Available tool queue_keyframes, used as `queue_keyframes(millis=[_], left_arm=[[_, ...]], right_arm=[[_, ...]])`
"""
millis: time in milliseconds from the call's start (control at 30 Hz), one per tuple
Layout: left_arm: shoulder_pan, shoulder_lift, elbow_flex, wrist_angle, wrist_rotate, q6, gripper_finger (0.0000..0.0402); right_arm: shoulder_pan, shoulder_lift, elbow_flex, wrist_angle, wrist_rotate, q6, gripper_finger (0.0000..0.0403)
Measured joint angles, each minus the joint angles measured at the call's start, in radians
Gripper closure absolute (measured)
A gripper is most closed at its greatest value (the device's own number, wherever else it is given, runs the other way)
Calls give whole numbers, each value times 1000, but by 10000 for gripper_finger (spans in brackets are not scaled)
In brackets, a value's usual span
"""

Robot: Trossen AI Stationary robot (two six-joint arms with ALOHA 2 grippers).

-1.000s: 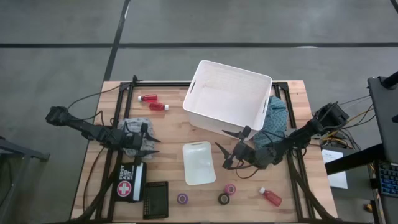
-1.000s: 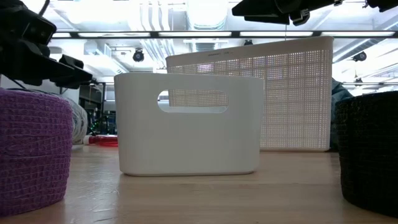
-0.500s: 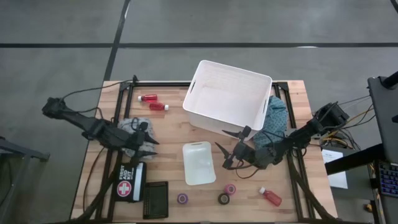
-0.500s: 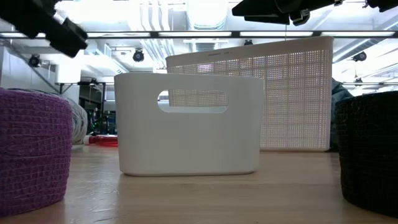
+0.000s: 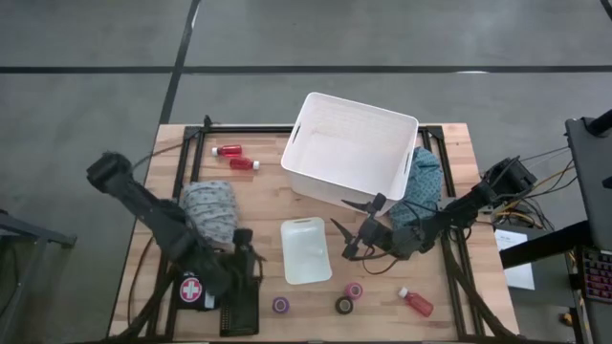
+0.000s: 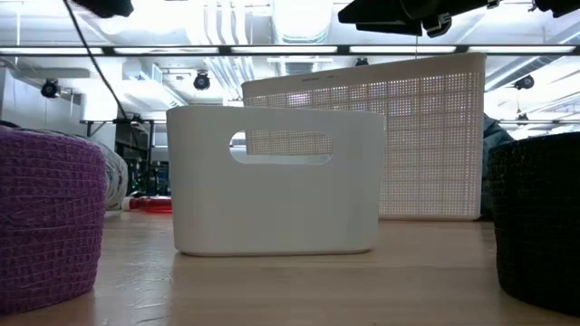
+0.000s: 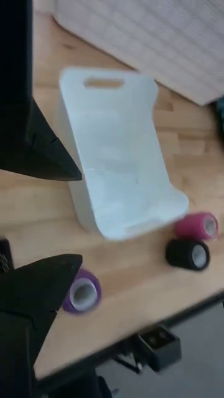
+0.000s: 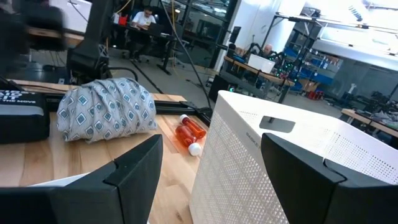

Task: Pick & Place Medicine items
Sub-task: Put the violet bandage into the black bin

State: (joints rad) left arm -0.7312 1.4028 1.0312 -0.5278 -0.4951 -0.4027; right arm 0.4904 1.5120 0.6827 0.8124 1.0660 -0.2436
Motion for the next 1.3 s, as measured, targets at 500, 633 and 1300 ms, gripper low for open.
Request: queue_keyframes(millis=[500, 633, 1300], left_arm=[[-71, 264, 194, -34, 37, -149, 146], [-72, 289, 194, -30, 44, -194, 133], [-72, 311, 71, 183, 88, -260, 20]], right_arm=[[0, 0, 0, 0, 0, 0, 133], [0, 0, 0, 0, 0, 0, 133], [0, 0, 0, 0, 0, 0, 133]])
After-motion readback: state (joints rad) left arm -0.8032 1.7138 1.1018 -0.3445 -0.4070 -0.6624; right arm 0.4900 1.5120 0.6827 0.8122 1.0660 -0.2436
